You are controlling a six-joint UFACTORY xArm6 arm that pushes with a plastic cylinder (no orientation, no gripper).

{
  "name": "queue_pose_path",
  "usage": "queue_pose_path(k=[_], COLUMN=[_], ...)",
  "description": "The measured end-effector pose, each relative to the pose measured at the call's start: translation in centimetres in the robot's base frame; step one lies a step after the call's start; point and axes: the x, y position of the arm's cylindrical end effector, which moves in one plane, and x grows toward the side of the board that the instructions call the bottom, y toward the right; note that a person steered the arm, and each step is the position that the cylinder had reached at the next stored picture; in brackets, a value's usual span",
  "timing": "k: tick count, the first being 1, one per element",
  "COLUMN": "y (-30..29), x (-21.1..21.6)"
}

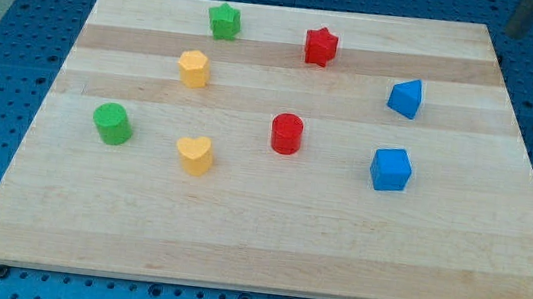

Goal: Move your arm to the top right corner of the board

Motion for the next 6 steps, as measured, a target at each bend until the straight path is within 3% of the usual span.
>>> queue_pose_path(k=[4, 5, 6], y=[-1.0, -8.4, -12.6], x=[0.6, 1.5, 7.7])
